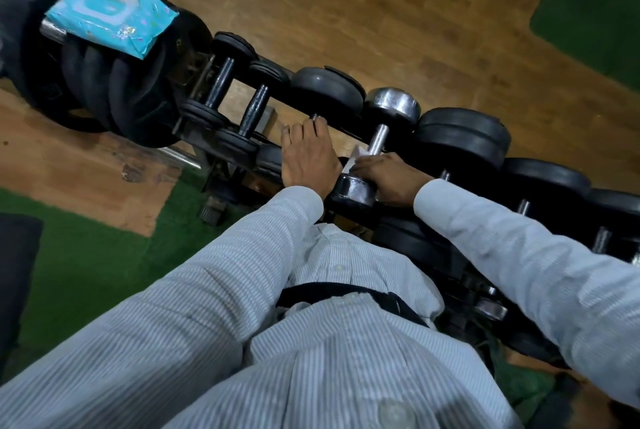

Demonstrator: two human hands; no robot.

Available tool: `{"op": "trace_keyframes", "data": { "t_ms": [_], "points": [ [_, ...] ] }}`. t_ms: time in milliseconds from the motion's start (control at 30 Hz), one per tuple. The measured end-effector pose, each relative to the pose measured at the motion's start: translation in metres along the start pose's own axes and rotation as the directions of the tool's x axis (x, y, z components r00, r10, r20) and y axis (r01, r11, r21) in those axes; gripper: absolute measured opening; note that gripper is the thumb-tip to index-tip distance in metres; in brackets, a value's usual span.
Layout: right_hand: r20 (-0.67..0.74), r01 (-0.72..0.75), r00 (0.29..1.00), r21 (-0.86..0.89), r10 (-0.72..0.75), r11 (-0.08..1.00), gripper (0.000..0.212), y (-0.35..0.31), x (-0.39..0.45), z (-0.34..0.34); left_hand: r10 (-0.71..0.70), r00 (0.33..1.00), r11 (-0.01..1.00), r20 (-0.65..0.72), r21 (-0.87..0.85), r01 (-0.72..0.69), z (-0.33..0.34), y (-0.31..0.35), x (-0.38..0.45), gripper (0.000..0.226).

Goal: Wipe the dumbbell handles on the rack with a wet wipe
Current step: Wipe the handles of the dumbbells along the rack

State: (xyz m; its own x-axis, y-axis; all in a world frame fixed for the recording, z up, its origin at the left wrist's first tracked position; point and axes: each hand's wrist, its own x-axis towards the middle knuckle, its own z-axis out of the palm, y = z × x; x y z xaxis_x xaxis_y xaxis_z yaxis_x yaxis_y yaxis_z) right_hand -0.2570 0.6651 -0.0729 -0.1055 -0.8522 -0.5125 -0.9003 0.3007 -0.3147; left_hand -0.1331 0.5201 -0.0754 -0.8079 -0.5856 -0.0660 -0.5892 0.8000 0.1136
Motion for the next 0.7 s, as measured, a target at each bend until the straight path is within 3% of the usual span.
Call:
{"op": "trace_keyframes", "data": {
  "t_ms": [67,167,267,367,467,567,633,700],
  "points": [
    [-0.082,0.025,0.997,0.176,-0.011,0.984,0.061,-0.004,-0.012,0.006,-0.010,1.000,1.000,-0.006,-0.009,0.010,0.001,0.001,0.001,0.042],
    [-0.127,-0.003,0.992,0.108,0.017,0.994,0.070,0.003,-0.019,0.018,-0.004,1.000,1.000,-0.005,0.013,0.004,0.002,-0.001,0.001,0.041],
    [-0.049,-0.205,0.978,0.010,0.205,0.979,0.093,0.018,-0.014,0.025,0.012,1.000,1.000,0.010,0.014,-0.012,0.000,-0.001,0.001,0.041],
    [-0.005,-0.345,0.935,0.231,0.356,0.910,0.104,0.021,-0.005,0.018,0.015,1.000,1.000,0.011,0.017,-0.016,-0.001,-0.001,0.000,0.039],
    [-0.043,-0.381,0.850,0.637,0.525,0.670,0.099,0.000,-0.002,0.016,0.020,1.000,1.000,0.016,0.002,-0.020,0.000,0.000,0.001,0.036],
    [-0.049,-0.330,0.704,0.860,0.708,0.388,0.073,-0.016,0.008,0.027,0.016,1.000,1.000,0.010,0.007,-0.016,0.000,-0.001,0.002,0.033],
    [0.081,-0.280,0.649,0.950,0.756,0.138,0.053,-0.019,0.018,0.028,0.022,1.000,1.000,0.014,0.008,-0.022,0.001,-0.002,0.001,0.032],
    [0.243,-0.168,0.609,0.970,0.755,-0.177,0.040,-0.013,0.028,0.020,0.028,0.999,0.999,0.017,0.015,-0.028,0.000,-0.001,0.001,0.033]
  ]
}}
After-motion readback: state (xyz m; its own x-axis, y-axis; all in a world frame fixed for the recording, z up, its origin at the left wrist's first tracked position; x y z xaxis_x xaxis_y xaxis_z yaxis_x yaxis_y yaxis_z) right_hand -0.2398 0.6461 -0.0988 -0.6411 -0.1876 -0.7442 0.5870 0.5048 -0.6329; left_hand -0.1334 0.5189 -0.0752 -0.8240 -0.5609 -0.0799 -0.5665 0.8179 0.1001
